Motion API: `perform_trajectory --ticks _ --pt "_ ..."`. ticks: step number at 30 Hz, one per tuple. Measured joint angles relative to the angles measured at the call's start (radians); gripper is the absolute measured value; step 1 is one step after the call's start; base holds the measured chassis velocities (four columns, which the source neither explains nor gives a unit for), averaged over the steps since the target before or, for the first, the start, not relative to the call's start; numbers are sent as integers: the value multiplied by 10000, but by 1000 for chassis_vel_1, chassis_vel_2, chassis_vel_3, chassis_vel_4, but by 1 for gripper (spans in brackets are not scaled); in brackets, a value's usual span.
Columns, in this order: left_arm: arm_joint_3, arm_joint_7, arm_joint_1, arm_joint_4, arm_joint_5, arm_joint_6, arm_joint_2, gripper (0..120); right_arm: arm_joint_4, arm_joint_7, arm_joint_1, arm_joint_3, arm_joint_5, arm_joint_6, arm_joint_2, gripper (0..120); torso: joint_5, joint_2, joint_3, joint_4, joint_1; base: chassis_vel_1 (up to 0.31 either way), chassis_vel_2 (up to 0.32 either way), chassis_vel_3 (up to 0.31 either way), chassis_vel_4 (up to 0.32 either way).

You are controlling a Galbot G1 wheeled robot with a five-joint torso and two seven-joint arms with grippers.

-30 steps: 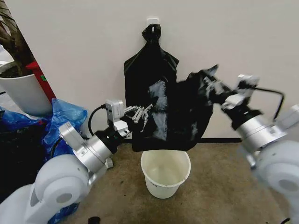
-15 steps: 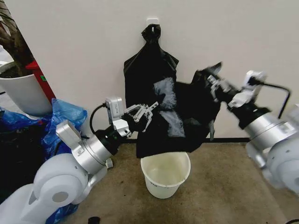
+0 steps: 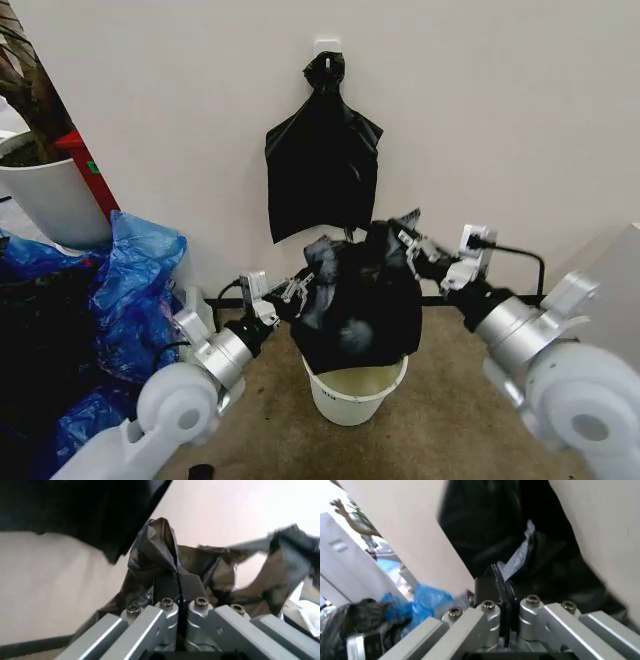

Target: Place the garbage bag over the trash bin.

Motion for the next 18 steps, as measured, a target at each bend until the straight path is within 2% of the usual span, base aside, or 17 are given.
perform_trajectory --ticks 6,7,12,13,15,17,18 --pt "-34 102 374 542 423 -124 -430 0 -509 -559 -1009 -204 -616 137 452 0 0 0 0 0 0 0 0 0 0" --pt "-55 103 644 723 695 -209 -749 0 -827 -752 -1478 -566 -1152 393 710 0 0 0 -1 -1 0 0 0 0 0" --pt "-150 68 1007 832 1295 -349 -1210 0 -1073 -830 -1973 -987 -1759 739 962 0 1 0 0 1 0 0 0 0 0" --pt "-256 -117 1280 718 1627 -317 -1505 0 -987 -662 -2198 -1026 -1795 795 1030 0 -1 -1 0 3 0 0 0 0 0" --pt "-316 -548 1433 511 1679 -213 -1597 0 -658 -219 -2379 -808 -1536 795 1016 0 1 -1 -1 1 -1 0 0 0 0" --pt "-679 -1191 1711 161 1633 80 -1579 0 -102 843 -2496 -440 -845 666 845 0 -1 0 -1 -3 -1 0 0 0 0" --pt "-679 -1191 1711 161 1633 80 -1579 0 -102 843 -2496 -440 -845 666 845 0 -1 0 -1 -3 -1 0 0 0 0"
